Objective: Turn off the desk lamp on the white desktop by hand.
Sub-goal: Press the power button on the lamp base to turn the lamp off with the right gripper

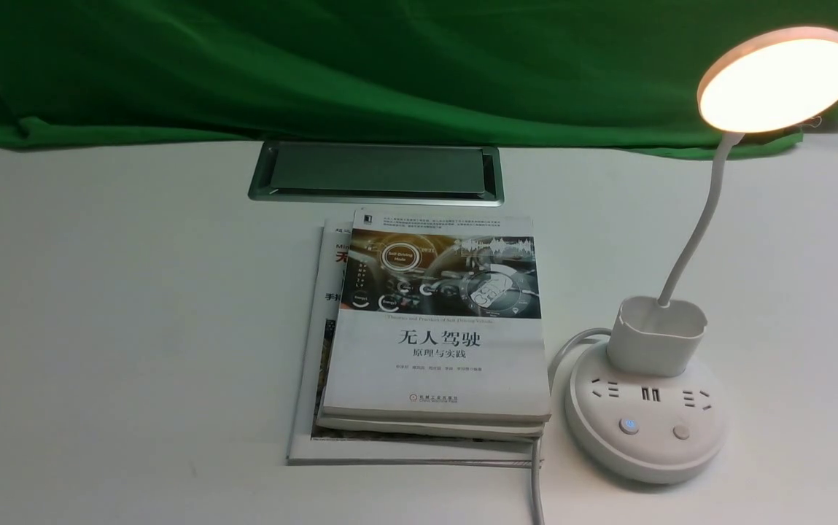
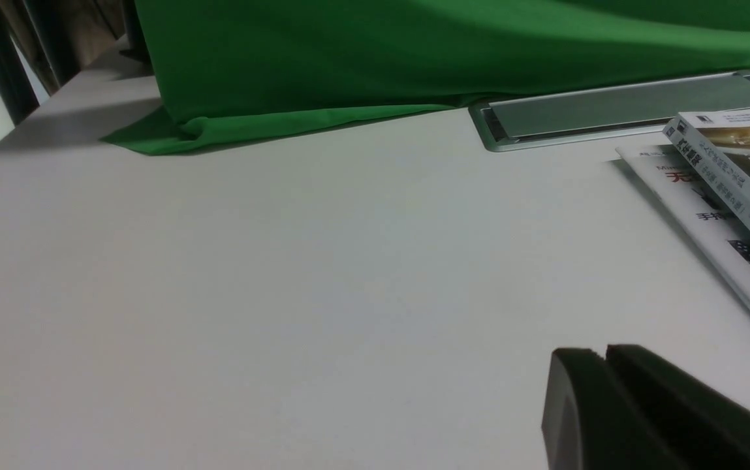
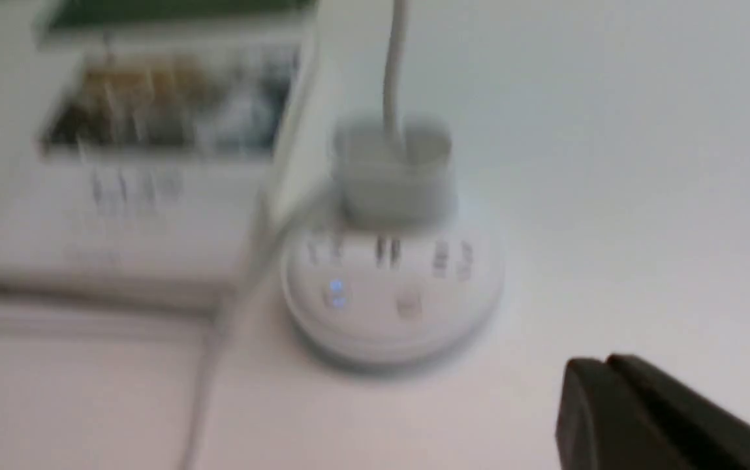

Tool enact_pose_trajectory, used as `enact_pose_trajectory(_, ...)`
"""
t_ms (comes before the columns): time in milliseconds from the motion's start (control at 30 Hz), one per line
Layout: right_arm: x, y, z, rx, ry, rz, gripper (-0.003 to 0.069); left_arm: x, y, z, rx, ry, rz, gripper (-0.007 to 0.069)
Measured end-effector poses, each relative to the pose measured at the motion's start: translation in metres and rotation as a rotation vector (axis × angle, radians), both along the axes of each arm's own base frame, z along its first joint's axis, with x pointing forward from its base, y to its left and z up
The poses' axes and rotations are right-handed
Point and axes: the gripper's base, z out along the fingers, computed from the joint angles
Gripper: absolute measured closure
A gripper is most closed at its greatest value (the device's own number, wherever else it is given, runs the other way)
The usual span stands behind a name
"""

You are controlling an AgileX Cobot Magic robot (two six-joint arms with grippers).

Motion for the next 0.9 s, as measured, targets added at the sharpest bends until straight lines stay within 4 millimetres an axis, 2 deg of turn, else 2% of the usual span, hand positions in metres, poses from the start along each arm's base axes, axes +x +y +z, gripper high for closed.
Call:
enact_pose_trajectory(33, 0.002, 0.000, 0.002, -0.006, 0.006, 0.006, 0.0607, 0.000, 0.000, 0.000, 0.000, 0.000, 0.000, 0.0605)
enact_pose_trajectory(67, 0.015, 0.002, 0.000, -0.033, 0.098, 0.026, 0.0607, 0.000, 0.000, 0.000, 0.000, 0.000, 0.000, 0.0605)
enact_pose_trajectory(200, 0.043, 0.007, -0.012, -0.071, 0.275, 0.055, 0.0607, 0.000, 0.000, 0.000, 0.000, 0.000, 0.000, 0.0605)
enact_pose_trajectory(400, 0.074, 0.020, -0.033, -0.103, 0.430, 0.104, 0.0608, 0.000, 0.000, 0.000, 0.000, 0.000, 0.000, 0.0605)
enact_pose_trajectory(733, 0.099, 0.039, -0.044, -0.122, 0.478, 0.160, 0.0608, 0.000, 0.000, 0.000, 0.000, 0.000, 0.000, 0.0605)
enact_pose_trajectory(900, 0.120, 0.053, -0.054, -0.141, 0.522, 0.190, 0.0608, 0.000, 0.000, 0.000, -0.001, 0.000, 0.000, 0.0605)
